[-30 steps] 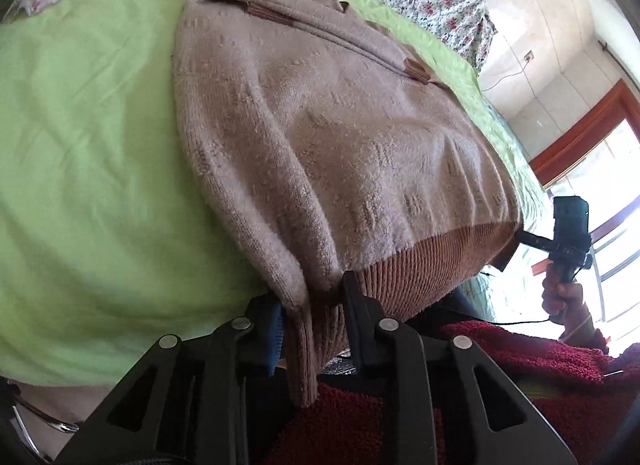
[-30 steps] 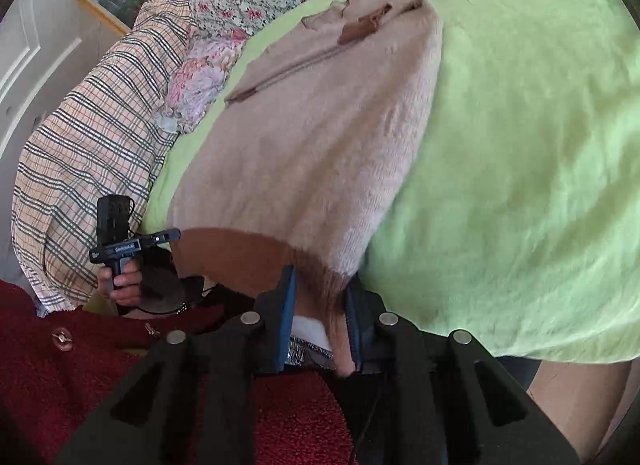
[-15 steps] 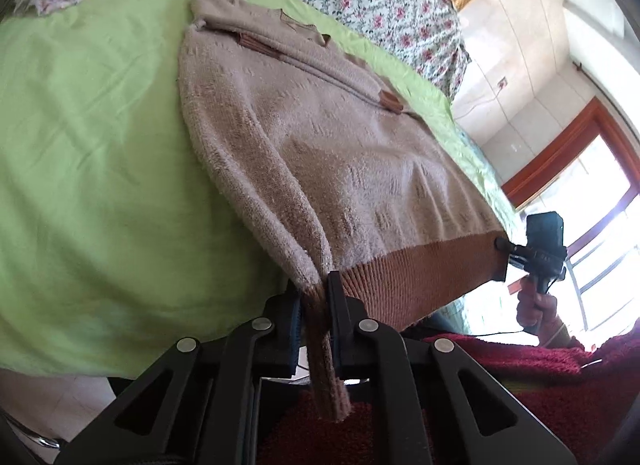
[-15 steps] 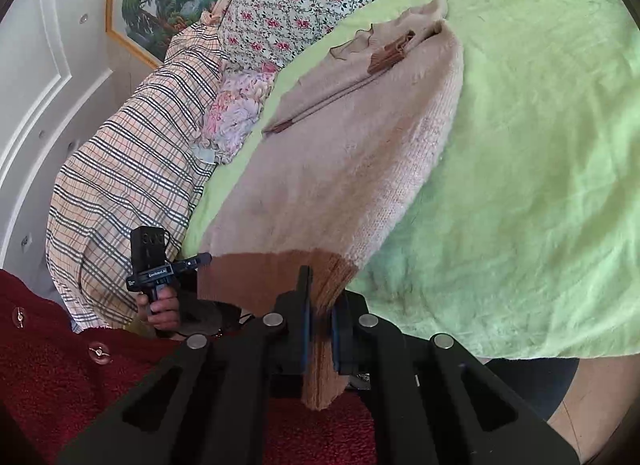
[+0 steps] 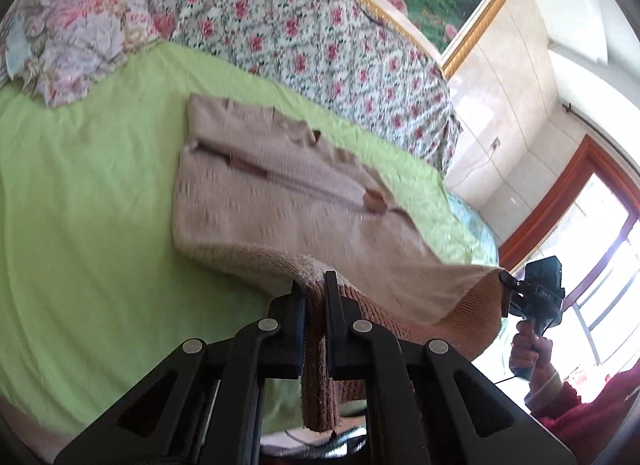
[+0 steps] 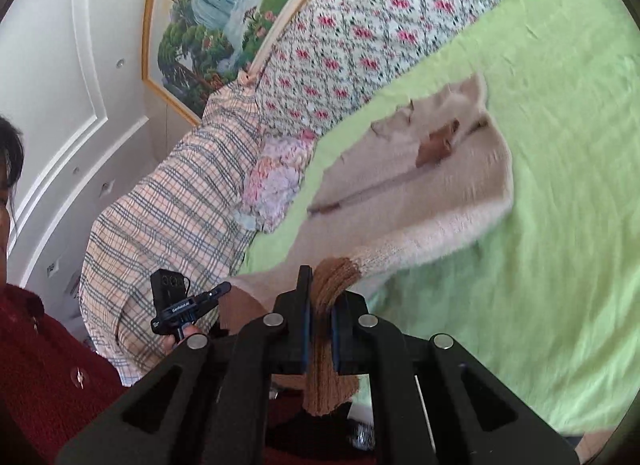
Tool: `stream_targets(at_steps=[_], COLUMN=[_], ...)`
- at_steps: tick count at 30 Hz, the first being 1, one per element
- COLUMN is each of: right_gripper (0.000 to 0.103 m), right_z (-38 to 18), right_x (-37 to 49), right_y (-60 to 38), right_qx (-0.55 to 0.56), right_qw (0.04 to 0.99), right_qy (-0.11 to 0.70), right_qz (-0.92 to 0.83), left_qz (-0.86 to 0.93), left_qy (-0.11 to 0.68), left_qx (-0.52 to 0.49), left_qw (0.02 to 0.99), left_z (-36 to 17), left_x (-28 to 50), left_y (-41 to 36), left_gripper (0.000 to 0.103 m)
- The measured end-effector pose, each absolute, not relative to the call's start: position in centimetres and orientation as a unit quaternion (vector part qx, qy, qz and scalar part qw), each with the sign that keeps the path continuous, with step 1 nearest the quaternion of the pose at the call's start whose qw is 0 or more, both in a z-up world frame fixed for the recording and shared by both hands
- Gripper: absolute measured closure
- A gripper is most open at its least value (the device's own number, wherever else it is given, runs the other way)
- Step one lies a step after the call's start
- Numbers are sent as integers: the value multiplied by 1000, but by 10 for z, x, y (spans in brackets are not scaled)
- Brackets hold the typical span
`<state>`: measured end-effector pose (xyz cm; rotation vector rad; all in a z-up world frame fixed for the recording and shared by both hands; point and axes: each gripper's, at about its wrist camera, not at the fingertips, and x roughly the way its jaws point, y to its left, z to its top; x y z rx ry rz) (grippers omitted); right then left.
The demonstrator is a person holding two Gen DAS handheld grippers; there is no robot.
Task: Fold small clothes
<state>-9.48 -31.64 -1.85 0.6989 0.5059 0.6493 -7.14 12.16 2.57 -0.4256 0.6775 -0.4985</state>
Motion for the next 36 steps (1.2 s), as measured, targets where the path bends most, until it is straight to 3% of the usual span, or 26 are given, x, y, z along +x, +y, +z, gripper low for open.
stream_targets(at_steps=[12,23,29,36], right_gripper=[95,95,92,79], right_z=[43,-18,-49,-30], right_x=[98,234,244,187], right_y=[-345,-350,-353,-343], right_qx=[307,285,297,274], right_qw=[899,889,874,893], right_qy=[226,338,368,332], right_qz=[217,119,117,131], left_qz=[-177,-131,-109,-158], left_qy=[282,358,403,404], left_qx=[-169,-155,-154,-154], left_qw=[928,911,896,888], left_z=[77,17,-26,-19], left_x=[117,272,292,227], left_y=[119,110,112,91], left_gripper=[98,98,96,89])
